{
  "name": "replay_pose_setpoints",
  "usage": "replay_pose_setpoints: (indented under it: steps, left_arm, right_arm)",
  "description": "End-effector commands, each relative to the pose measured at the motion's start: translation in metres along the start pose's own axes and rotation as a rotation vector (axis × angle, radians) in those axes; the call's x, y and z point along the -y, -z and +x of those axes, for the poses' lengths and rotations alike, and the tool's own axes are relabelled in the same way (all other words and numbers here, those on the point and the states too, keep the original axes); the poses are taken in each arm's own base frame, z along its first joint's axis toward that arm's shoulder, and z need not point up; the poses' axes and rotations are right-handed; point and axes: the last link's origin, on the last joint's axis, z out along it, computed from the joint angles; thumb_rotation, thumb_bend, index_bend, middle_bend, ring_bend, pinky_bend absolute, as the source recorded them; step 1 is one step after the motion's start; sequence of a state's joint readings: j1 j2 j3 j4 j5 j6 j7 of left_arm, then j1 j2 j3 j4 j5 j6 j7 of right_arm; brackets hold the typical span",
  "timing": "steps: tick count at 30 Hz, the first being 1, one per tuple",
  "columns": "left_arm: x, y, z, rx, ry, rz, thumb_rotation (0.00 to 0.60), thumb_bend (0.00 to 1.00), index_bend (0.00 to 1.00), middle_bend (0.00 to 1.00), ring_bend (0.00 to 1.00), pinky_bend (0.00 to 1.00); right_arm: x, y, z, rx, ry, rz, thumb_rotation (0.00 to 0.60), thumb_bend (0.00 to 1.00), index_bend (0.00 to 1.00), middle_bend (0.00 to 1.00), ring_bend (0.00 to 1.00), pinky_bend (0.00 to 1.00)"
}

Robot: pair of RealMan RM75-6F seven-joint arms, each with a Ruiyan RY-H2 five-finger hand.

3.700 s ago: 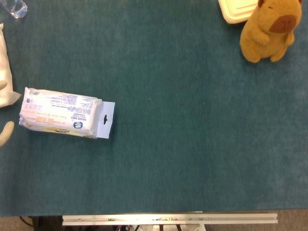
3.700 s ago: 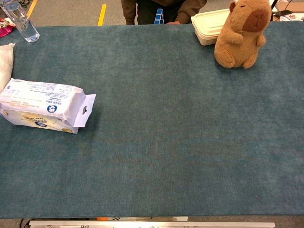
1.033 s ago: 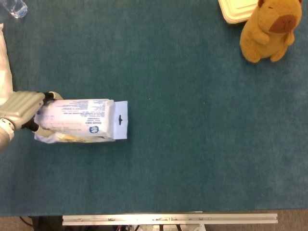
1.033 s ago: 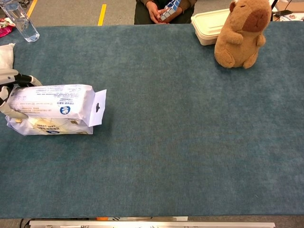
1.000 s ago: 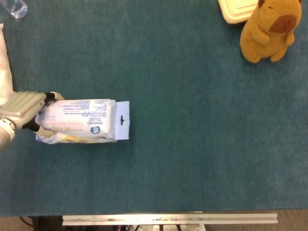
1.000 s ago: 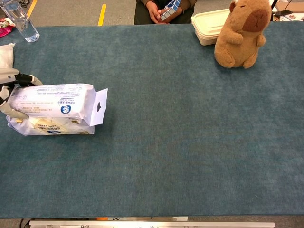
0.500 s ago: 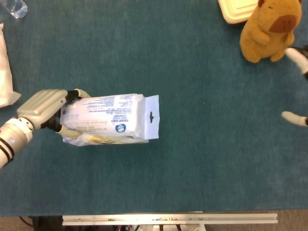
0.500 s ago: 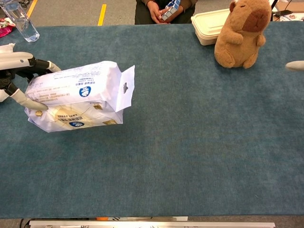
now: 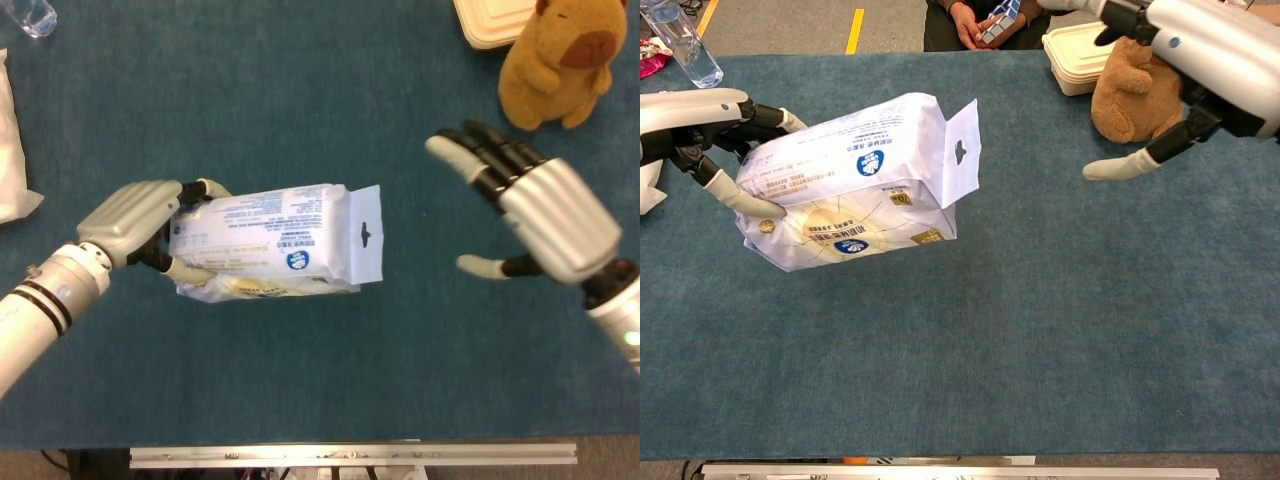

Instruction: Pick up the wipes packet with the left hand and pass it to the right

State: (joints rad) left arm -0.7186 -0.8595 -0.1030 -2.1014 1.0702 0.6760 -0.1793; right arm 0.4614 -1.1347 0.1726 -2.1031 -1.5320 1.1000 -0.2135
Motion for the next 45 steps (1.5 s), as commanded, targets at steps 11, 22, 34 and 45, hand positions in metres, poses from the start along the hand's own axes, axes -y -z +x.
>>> replay_pose_setpoints:
  steps: [11,22,34,45]
  left_arm:
    - [-0.028,-0.015,0.000,-0.027,0.016,-0.022,0.600,0.20,0.49,0.41,0.43,0.52]
    - [-0.037,-0.016,-0.001,-0.022,0.019,-0.011,0.600,0.20,0.49,0.41,0.43,0.52]
    - [-0.031,-0.010,0.001,0.008,0.018,-0.012,0.600,0.20,0.23,0.16,0.17,0.43]
    - [-0.018,-0.004,0.015,0.018,0.049,0.021,0.600,0.16,0.00,0.00,0.00,0.05]
  right_arm:
    - [0.040,-0.031,-0.036,0.067,-0.040,0.083,0.600,0.00,0.00,0.06,0.02,0.19]
    - [0.048,-0.051,-0.055,0.081,-0.016,0.075,0.600,0.09,0.00,0.09,0.05,0.20]
    - [0.053,-0.064,-0.065,-0.030,-0.009,0.074,0.600,0.53,0.49,0.45,0.51,0.72]
    - [0.048,-0.059,-0.063,-0.041,-0.015,0.061,0.600,0.53,0.50,0.46,0.52,0.73]
